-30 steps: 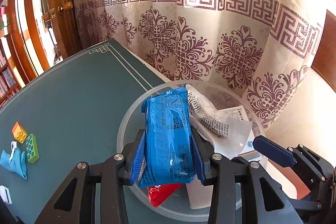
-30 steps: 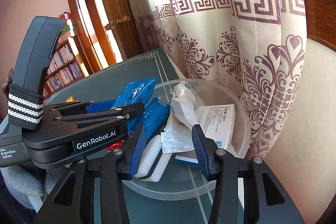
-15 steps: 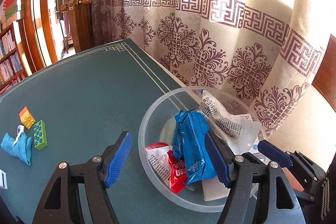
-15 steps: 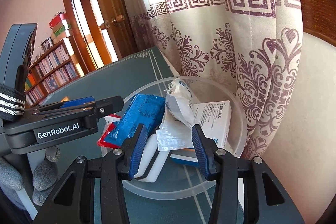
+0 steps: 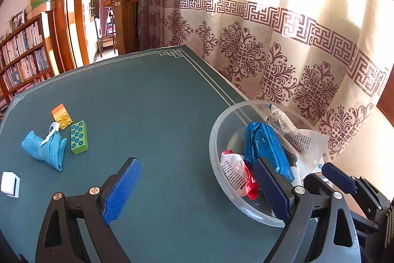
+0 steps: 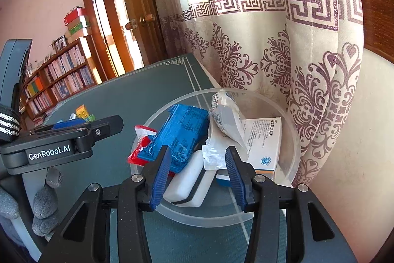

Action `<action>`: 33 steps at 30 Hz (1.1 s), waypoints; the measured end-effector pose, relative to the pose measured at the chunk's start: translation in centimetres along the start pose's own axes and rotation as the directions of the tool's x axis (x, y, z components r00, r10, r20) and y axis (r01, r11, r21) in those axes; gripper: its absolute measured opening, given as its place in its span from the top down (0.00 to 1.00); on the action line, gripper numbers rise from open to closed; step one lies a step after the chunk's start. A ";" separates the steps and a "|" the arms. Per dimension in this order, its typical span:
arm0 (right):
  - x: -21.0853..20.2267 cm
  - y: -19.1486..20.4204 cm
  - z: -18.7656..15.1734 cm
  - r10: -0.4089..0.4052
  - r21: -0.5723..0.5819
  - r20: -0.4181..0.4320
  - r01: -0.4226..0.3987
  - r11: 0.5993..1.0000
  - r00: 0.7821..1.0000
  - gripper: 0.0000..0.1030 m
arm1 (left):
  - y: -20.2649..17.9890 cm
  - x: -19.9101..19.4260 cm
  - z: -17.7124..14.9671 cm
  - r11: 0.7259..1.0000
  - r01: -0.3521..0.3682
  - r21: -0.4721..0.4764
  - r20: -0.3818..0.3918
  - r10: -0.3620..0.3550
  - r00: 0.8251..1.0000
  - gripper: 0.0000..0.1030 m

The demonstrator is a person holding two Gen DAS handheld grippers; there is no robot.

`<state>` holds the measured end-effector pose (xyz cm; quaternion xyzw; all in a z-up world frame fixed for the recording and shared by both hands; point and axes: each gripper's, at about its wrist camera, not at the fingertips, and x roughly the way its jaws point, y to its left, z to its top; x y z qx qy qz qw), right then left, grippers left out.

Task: Organize objects
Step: 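Open both tools to drop the blue packs into the bowl, then grasp the white sponge with the left tool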

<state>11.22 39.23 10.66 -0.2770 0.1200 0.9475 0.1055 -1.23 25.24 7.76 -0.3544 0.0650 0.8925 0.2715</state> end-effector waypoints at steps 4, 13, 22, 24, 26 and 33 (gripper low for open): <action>-0.5 1.1 0.0 0.004 -0.033 0.018 -0.003 0.999 1.000 0.48 | 1.5 -0.6 -0.5 1.000 -0.020 -0.023 0.002 0.020 1.000 0.06; -0.7 4.9 -0.3 0.062 -0.113 0.011 -0.060 0.992 0.998 0.47 | 6.3 -1.8 -1.8 0.989 -0.093 -0.115 0.002 0.094 0.996 0.02; 0.8 9.1 -1.4 0.173 -0.195 -0.079 -0.186 0.963 0.982 0.45 | 12.1 -2.6 -3.3 0.960 -0.201 -0.194 -0.015 0.202 0.979 0.02; 1.4 9.9 -1.6 0.195 -0.196 -0.112 -0.214 0.957 0.974 0.45 | 13.4 -2.9 -3.6 0.952 -0.230 -0.203 -0.016 0.232 0.973 0.02; 2.1 10.6 -1.7 0.210 -0.197 -0.135 -0.234 0.952 0.968 0.45 | 14.8 -3.1 -3.9 0.941 -0.267 -0.207 -0.020 0.269 0.963 0.01; 4.4 12.0 -2.2 0.244 -0.170 -0.207 -0.280 0.945 0.947 0.45 | 20.2 -3.9 -4.9 0.882 -0.407 -0.238 -0.039 0.410 0.911 0.01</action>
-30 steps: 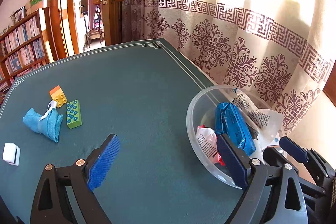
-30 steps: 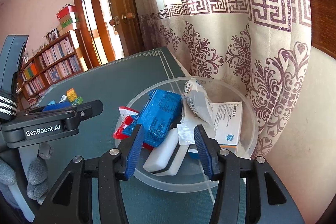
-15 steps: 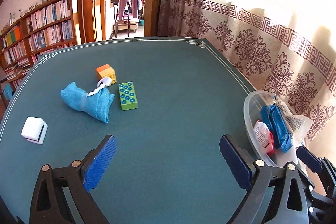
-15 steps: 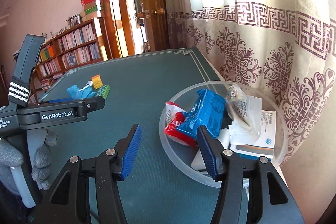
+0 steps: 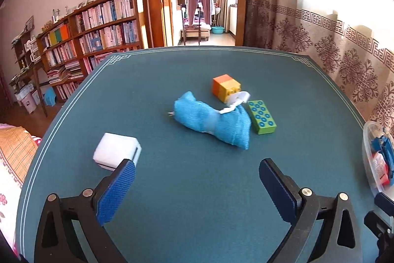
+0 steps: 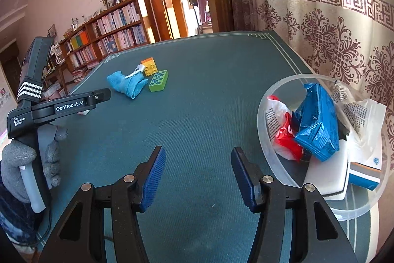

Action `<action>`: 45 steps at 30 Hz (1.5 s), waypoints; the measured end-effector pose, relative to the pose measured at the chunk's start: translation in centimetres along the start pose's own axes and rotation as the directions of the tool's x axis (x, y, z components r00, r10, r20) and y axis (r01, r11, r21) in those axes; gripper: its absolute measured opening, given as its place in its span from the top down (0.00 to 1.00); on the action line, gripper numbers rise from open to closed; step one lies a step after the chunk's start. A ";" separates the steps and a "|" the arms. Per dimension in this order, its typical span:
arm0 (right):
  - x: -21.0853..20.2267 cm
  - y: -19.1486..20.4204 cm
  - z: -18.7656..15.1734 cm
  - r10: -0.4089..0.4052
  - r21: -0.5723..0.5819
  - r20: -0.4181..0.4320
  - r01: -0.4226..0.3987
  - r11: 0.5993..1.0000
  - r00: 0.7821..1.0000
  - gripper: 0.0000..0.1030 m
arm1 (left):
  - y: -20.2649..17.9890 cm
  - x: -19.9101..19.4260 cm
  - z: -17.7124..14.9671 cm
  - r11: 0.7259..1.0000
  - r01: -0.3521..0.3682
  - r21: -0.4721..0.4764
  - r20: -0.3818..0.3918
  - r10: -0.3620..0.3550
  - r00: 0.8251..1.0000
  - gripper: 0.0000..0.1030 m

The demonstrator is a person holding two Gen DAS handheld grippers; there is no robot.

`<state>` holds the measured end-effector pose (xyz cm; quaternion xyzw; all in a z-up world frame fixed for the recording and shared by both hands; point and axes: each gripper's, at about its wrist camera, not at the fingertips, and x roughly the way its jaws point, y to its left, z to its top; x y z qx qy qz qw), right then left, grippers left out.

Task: Organize objects
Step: 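Grasp the white sponge with the left tool, then grasp the blue towel roll with the right tool while left holds sponge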

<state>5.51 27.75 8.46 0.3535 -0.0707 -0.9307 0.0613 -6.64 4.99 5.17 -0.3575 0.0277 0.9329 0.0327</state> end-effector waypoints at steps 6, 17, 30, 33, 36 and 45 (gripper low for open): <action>1.3 1.4 0.0 0.012 -0.023 -0.028 -0.013 1.000 1.000 0.43 | 4.3 1.5 0.2 0.992 -0.121 -0.047 -0.001 0.121 0.993 0.00; 4.0 3.5 1.0 0.040 -0.041 -0.072 -0.043 0.998 0.997 0.39 | 8.4 4.6 0.0 0.984 -0.146 -0.098 -0.068 0.140 0.988 0.00; 8.3 8.5 4.2 0.072 -0.148 -0.075 -0.082 0.986 0.995 0.39 | 9.0 5.3 -0.6 0.989 -0.085 -0.118 -0.108 0.072 0.991 0.45; 9.7 10.0 5.3 0.080 -0.181 -0.071 -0.092 0.979 0.994 0.39 | 8.7 4.7 -0.6 0.988 -0.108 -0.111 -0.078 0.099 0.992 0.45; 11.1 11.4 6.7 0.089 -0.211 -0.065 -0.101 0.972 0.994 0.39 | 8.6 4.4 -0.8 0.987 -0.120 -0.110 -0.059 0.114 0.992 0.45; 15.6 14.9 12.1 0.152 -0.258 -0.084 -0.169 0.951 0.985 0.39 | 9.3 4.8 -0.6 0.982 -0.114 -0.148 -0.069 0.104 0.992 0.45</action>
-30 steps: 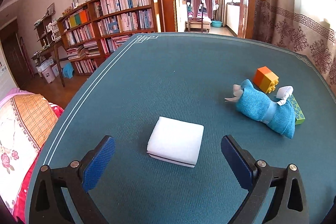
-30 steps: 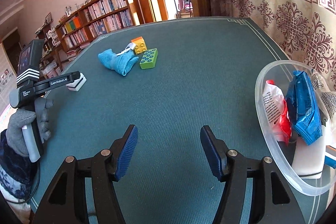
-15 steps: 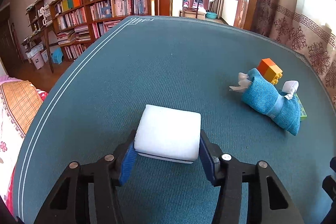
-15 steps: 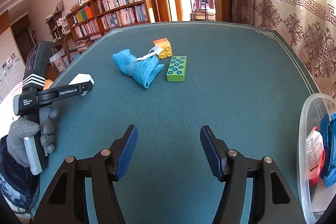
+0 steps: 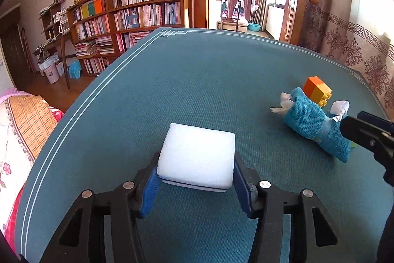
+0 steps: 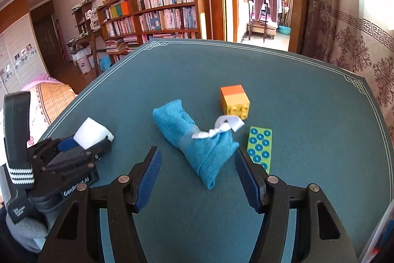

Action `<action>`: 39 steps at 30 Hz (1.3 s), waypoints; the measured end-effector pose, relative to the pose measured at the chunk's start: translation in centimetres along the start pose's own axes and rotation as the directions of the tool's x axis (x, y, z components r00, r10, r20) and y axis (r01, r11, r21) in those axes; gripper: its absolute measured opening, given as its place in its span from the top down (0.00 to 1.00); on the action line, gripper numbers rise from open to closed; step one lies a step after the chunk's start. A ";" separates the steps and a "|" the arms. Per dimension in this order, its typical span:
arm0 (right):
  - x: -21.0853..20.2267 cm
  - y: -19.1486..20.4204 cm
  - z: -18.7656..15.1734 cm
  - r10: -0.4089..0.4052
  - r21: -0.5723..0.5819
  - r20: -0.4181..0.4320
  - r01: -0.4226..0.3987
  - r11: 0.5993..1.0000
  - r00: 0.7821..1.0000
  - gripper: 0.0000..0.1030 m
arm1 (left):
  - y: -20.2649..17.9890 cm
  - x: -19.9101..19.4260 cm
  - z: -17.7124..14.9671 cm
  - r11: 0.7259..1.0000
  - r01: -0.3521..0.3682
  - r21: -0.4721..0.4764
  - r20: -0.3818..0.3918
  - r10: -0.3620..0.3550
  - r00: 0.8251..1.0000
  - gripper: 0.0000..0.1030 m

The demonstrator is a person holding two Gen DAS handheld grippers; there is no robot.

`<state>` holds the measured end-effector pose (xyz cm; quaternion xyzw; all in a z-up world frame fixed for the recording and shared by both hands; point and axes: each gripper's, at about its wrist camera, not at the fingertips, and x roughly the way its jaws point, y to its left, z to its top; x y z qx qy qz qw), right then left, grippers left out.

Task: Organize objects
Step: 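Grasp the blue towel roll with the right tool while left holds sponge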

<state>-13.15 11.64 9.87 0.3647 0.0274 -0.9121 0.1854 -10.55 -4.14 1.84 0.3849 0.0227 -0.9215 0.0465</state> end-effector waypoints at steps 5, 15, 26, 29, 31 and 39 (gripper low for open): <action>3.2 0.2 2.5 0.047 -0.033 -0.047 -0.049 0.998 0.998 0.39 | 0.0 0.0 0.0 1.000 0.003 -0.001 -0.007 -0.003 1.000 0.45; 5.7 0.4 1.0 0.031 -0.102 -0.125 -0.044 0.994 0.992 0.39 | 0.1 0.2 0.0 1.000 0.004 0.005 -0.018 -0.004 1.000 0.45; 6.2 3.2 -0.8 -0.040 -0.186 -0.166 0.009 0.982 0.985 0.57 | -0.1 0.3 -0.2 1.000 0.003 0.002 -0.019 -0.003 1.000 0.45; 6.4 2.9 -0.9 -0.045 -0.156 -0.140 0.023 0.988 0.989 0.58 | -0.1 0.3 -0.2 1.000 0.004 0.003 -0.019 -0.004 1.000 0.45; 6.1 2.9 -1.1 -0.051 -0.142 -0.126 0.033 0.989 0.991 0.60 | -0.2 0.4 -0.2 1.000 0.005 0.004 -0.018 -0.005 1.000 0.45; 2.1 1.9 -2.8 0.040 -0.007 -0.102 -0.041 0.999 0.994 0.62 | -0.4 -0.1 -0.3 1.000 0.018 0.009 0.006 -0.018 1.000 0.45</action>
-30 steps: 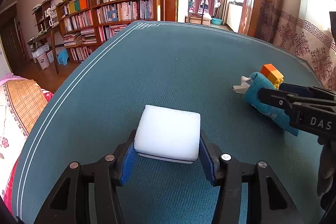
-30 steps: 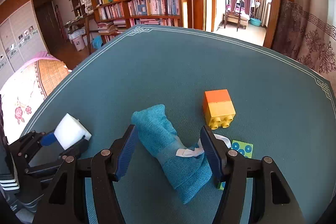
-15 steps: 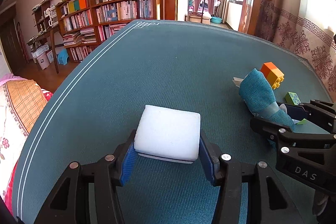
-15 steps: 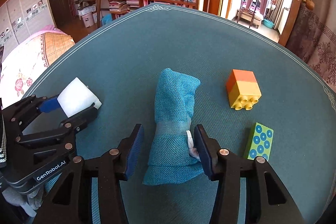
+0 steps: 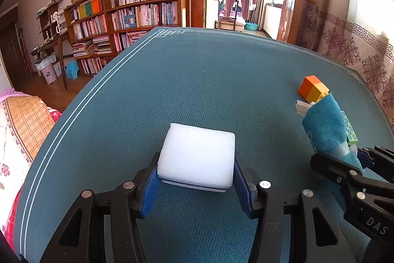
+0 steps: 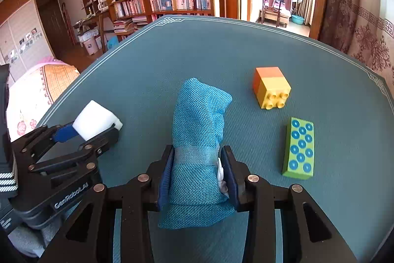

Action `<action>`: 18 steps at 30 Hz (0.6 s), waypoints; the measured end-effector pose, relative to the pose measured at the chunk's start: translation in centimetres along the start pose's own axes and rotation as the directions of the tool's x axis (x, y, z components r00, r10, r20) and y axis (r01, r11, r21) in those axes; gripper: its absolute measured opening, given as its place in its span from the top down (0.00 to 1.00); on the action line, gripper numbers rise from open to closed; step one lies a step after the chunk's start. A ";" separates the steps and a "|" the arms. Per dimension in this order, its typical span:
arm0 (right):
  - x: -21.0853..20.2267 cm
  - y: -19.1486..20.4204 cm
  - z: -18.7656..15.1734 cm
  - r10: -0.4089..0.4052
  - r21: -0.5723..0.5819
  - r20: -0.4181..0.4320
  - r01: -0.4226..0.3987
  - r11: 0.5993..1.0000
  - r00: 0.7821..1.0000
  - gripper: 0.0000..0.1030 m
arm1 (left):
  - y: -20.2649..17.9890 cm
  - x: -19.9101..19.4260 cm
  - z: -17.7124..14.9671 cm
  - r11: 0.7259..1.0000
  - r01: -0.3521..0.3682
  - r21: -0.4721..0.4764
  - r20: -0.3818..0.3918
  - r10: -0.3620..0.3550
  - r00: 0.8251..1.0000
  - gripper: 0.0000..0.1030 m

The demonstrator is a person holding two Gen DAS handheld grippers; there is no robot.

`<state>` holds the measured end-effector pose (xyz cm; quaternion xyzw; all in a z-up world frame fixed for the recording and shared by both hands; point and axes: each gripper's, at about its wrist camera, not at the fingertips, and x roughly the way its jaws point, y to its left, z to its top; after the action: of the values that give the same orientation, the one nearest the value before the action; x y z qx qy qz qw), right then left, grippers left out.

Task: Organize objects
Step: 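Grasp the blue towel roll with the right tool while left holds sponge, then carry the towel roll into the bowl with the right tool while left holds sponge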

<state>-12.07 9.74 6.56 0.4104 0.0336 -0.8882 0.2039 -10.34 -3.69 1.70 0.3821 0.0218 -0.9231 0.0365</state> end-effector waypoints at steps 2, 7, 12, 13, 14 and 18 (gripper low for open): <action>-1.2 -0.2 -1.0 0.020 0.025 0.002 -0.020 0.999 1.000 0.62 | -0.2 -0.2 -0.1 1.000 0.013 0.006 0.007 -0.013 1.000 0.45; -4.0 -1.1 -3.7 0.033 0.082 0.009 -0.034 0.996 0.999 0.62 | -0.7 -0.8 -0.2 0.998 0.049 0.027 0.029 -0.050 0.998 0.45; -6.5 -2.5 -6.3 0.016 0.144 0.018 -0.019 0.989 1.000 0.62 | -1.6 -1.4 -0.5 0.995 0.079 0.064 0.041 -0.081 0.996 0.45; -6.8 -2.8 -6.7 0.011 0.153 0.021 -0.014 0.988 1.000 0.62 | -1.8 -1.5 -0.6 0.994 0.080 0.073 0.043 -0.084 0.996 0.45; -7.3 -3.1 -7.0 0.006 0.164 0.024 -0.010 0.986 1.000 0.62 | -2.0 -1.6 -0.6 0.993 0.084 0.080 0.044 -0.087 0.995 0.45; -9.0 -4.0 -8.0 -0.015 0.202 0.040 0.006 0.979 0.999 0.62 | -2.4 -1.8 -0.8 0.990 0.104 0.097 0.041 -0.108 0.993 0.45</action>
<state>-2.66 18.27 7.53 0.4102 -0.0589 -0.8964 0.1572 -8.72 -1.11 2.43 0.3603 -0.0023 -0.9324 -0.0302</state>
